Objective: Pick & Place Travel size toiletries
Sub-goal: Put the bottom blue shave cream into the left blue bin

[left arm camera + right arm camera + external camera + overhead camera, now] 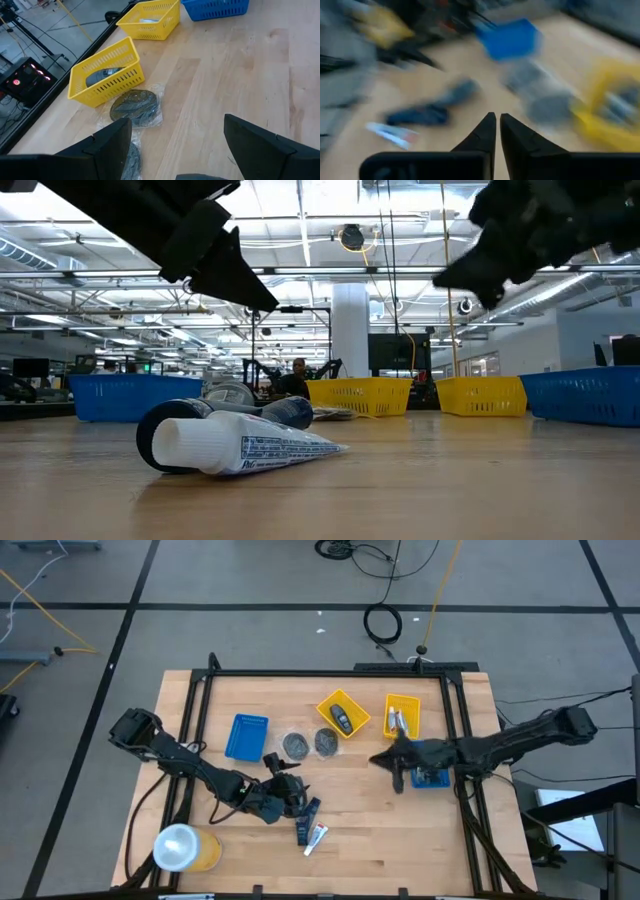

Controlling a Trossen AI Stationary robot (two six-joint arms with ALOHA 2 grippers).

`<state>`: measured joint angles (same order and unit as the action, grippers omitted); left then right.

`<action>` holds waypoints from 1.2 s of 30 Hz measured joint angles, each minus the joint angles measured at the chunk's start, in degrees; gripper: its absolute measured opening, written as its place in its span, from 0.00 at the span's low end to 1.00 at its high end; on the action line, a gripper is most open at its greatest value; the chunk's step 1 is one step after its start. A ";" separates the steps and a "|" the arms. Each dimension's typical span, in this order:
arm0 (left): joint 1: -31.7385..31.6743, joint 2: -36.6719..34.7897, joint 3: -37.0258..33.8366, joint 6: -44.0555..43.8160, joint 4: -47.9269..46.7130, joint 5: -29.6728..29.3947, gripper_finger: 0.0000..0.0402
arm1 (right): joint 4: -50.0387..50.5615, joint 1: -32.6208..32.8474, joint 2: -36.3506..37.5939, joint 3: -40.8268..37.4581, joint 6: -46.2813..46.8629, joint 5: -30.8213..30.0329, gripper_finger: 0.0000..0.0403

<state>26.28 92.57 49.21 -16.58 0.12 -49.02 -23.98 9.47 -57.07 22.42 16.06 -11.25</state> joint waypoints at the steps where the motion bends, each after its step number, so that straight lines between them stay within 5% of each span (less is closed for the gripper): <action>1: -0.13 -0.01 0.00 -0.62 0.00 -0.06 0.77 | -10.09 0.04 -2.23 -2.76 -2.81 2.36 0.05; 3: -0.67 0.00 0.00 -2.77 -0.26 0.00 0.77 | -24.75 0.02 -7.19 -6.54 -6.63 5.46 0.07; 6: -2.65 -0.01 0.00 -8.29 -2.30 2.00 0.77 | -33.81 0.00 -14.05 -8.24 -8.03 4.97 0.09; 15: -9.47 -2.53 1.56 -20.84 -17.24 30.95 0.77 | -34.12 0.00 -32.08 -0.87 -12.30 5.27 0.30; 21: -4.72 -1.90 2.20 -34.60 -16.84 45.91 0.77 | -34.54 -0.13 -40.53 3.63 -15.35 5.25 0.47; 31: 3.23 3.11 1.77 -59.91 -4.15 35.89 0.77 | -34.99 -0.12 -45.07 5.11 -18.23 5.51 0.59; 36: 2.41 8.98 1.75 -65.41 3.18 40.34 0.77 | -34.98 -0.11 -45.06 5.11 -18.74 5.51 0.58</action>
<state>28.69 101.55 50.96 -81.99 3.30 -8.68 -58.96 9.37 -102.13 27.53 -2.68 -5.74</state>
